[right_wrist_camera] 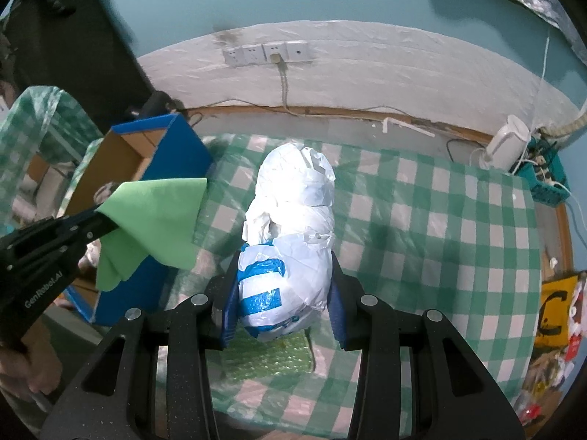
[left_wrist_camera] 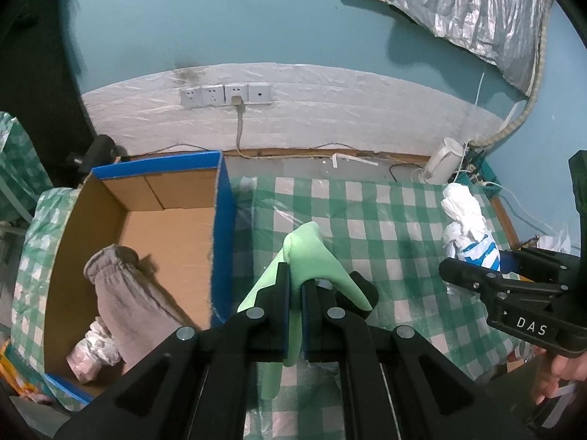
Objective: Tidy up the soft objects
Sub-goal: 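Carry the green cloth with the left tool while the right tool carries the sock toward the box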
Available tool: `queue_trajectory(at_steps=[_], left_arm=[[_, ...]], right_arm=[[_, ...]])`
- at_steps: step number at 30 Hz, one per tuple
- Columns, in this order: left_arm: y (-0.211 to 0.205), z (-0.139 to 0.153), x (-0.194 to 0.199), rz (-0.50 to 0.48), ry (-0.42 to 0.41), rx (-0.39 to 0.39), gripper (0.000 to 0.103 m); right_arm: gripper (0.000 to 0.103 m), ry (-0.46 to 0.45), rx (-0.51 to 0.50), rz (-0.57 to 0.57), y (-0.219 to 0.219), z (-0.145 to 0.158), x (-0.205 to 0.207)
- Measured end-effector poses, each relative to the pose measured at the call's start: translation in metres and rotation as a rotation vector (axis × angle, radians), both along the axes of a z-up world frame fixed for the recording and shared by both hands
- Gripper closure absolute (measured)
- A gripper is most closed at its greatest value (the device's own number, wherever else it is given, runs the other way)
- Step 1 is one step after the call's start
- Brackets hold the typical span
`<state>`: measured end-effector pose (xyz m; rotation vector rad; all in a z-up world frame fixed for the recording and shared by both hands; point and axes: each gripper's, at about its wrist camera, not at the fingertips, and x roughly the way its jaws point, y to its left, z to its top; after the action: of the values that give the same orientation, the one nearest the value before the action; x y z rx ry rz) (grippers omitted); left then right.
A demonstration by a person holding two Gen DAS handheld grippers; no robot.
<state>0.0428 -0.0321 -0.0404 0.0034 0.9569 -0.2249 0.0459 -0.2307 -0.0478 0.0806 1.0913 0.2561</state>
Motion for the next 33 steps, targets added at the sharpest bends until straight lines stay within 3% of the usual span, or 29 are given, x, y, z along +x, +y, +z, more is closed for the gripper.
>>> queue_trajectory(at_steps=[19,33], left_arm=[[0.054,0.026,-0.015,0.1,-0.06,-0.023,0.098],[0.099,0.036,-0.027,0.181,-0.091,-0.038,0.098]], right_arm=[[0.064,-0.069,0.008,0.12,0.067,0.03,0.006],[0.064,-0.078,0.011,0.213,0.121,0.036,0.008]])
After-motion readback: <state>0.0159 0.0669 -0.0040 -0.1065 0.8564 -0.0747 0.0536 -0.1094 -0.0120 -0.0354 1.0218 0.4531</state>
